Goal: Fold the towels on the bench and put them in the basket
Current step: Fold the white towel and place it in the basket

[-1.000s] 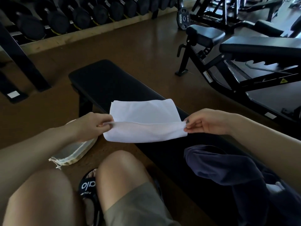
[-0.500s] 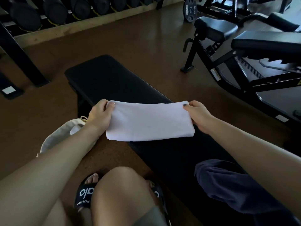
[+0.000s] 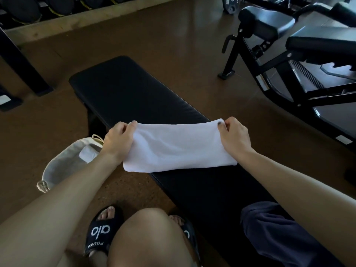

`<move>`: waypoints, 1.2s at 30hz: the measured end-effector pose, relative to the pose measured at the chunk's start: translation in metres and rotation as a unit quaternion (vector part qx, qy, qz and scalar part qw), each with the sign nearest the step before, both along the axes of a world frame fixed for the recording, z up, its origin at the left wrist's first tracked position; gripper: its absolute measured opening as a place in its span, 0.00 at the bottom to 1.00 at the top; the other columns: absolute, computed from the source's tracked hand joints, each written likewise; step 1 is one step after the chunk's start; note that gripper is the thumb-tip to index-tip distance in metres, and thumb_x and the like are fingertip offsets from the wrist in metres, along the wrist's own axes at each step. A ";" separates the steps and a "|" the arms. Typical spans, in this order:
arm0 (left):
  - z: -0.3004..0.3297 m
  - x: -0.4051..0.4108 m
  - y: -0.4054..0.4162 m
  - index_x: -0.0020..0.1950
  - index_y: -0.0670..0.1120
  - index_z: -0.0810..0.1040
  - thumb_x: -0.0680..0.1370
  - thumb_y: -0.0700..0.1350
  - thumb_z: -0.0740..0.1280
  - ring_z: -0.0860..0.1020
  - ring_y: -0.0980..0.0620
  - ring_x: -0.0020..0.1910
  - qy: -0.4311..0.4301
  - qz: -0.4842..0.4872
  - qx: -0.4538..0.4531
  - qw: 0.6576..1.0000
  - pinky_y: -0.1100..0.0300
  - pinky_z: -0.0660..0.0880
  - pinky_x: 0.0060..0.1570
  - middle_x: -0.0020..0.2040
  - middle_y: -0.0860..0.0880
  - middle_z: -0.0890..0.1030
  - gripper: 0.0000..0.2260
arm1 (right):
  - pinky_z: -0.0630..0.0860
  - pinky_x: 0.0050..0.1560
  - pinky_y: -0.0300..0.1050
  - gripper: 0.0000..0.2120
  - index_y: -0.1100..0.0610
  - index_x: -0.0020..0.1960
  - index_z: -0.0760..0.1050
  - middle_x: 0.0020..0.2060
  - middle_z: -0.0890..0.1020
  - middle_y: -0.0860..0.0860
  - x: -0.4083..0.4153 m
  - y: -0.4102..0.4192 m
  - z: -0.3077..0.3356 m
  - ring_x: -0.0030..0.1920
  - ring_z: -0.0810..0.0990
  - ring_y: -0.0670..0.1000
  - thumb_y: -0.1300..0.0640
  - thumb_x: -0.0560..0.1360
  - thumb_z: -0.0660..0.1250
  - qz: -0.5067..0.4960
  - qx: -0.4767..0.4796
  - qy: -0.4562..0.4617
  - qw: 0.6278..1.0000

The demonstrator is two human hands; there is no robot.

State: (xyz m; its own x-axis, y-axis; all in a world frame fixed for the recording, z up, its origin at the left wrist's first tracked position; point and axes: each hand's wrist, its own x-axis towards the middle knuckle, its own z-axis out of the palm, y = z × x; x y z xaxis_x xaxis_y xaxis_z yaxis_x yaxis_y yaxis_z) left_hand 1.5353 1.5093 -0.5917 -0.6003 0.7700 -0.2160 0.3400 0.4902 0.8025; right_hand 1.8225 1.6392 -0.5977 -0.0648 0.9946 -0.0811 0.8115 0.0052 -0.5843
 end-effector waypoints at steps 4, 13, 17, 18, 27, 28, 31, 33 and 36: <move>0.000 -0.001 -0.006 0.44 0.42 0.72 0.82 0.48 0.62 0.72 0.48 0.38 0.050 -0.040 -0.034 0.997 0.53 0.67 0.36 0.41 0.45 0.74 0.11 | 0.70 0.36 0.43 0.14 0.56 0.59 0.72 0.45 0.80 0.51 -0.003 -0.003 0.000 0.37 0.75 0.47 0.48 0.87 0.54 0.001 0.026 -0.059 0.998; -0.006 0.002 -0.003 0.49 0.43 0.70 0.83 0.47 0.59 0.73 0.49 0.37 0.132 -0.033 -0.026 0.990 0.54 0.67 0.33 0.41 0.45 0.75 0.08 | 0.62 0.37 0.46 0.14 0.57 0.59 0.71 0.35 0.73 0.48 -0.013 -0.011 0.001 0.31 0.67 0.44 0.50 0.87 0.51 0.009 0.069 -0.190 0.979; -0.002 0.005 -0.003 0.64 0.48 0.67 0.84 0.48 0.58 0.78 0.45 0.42 0.221 -0.075 -0.074 0.970 0.48 0.75 0.38 0.52 0.43 0.79 0.10 | 0.66 0.39 0.45 0.15 0.57 0.61 0.71 0.40 0.78 0.50 -0.014 -0.009 0.000 0.33 0.71 0.46 0.48 0.87 0.52 0.000 0.072 -0.194 0.978; -0.002 0.005 -0.003 0.70 0.48 0.65 0.84 0.47 0.57 0.79 0.42 0.47 0.246 -0.090 -0.083 0.961 0.47 0.76 0.41 0.58 0.42 0.78 0.14 | 0.67 0.40 0.45 0.15 0.57 0.61 0.71 0.42 0.79 0.51 -0.014 -0.009 0.000 0.33 0.72 0.47 0.48 0.87 0.52 -0.001 0.066 -0.191 0.979; 0.014 0.054 0.008 0.84 0.50 0.54 0.84 0.54 0.46 0.56 0.45 0.81 0.460 -0.283 -0.014 0.841 0.45 0.52 0.79 0.82 0.45 0.59 0.27 | 0.73 0.62 0.54 0.20 0.56 0.71 0.69 0.64 0.75 0.57 -0.040 -0.033 0.014 0.62 0.75 0.58 0.51 0.82 0.58 0.178 0.259 -0.218 0.924; 0.009 0.066 0.007 0.84 0.50 0.53 0.83 0.56 0.42 0.53 0.46 0.82 0.436 -0.312 -0.024 0.844 0.46 0.50 0.80 0.83 0.46 0.57 0.29 | 0.70 0.68 0.55 0.22 0.55 0.74 0.68 0.68 0.74 0.55 -0.047 -0.039 0.011 0.68 0.73 0.57 0.49 0.82 0.54 0.243 0.247 -0.210 0.914; -0.016 0.070 0.001 0.84 0.53 0.47 0.78 0.61 0.34 0.44 0.50 0.83 0.373 -0.348 -0.092 0.855 0.49 0.41 0.80 0.85 0.50 0.46 0.35 | 0.50 0.82 0.55 0.34 0.52 0.83 0.54 0.82 0.58 0.51 -0.048 -0.050 -0.008 0.83 0.53 0.53 0.42 0.82 0.36 0.301 0.108 -0.225 0.920; -0.026 0.050 0.001 0.84 0.55 0.43 0.81 0.61 0.38 0.40 0.51 0.82 0.366 -0.330 -0.117 0.862 0.50 0.38 0.80 0.84 0.51 0.43 0.31 | 0.43 0.82 0.54 0.31 0.49 0.85 0.44 0.84 0.48 0.49 -0.030 -0.038 -0.018 0.83 0.43 0.50 0.41 0.84 0.36 0.260 0.053 -0.242 0.933; -0.025 0.027 -0.002 0.84 0.51 0.44 0.84 0.60 0.44 0.41 0.51 0.83 0.373 -0.281 -0.147 0.872 0.50 0.40 0.80 0.85 0.49 0.45 0.30 | 0.42 0.82 0.56 0.29 0.46 0.84 0.40 0.84 0.43 0.48 -0.005 -0.023 -0.015 0.83 0.40 0.51 0.40 0.85 0.39 0.206 -0.017 -0.247 0.947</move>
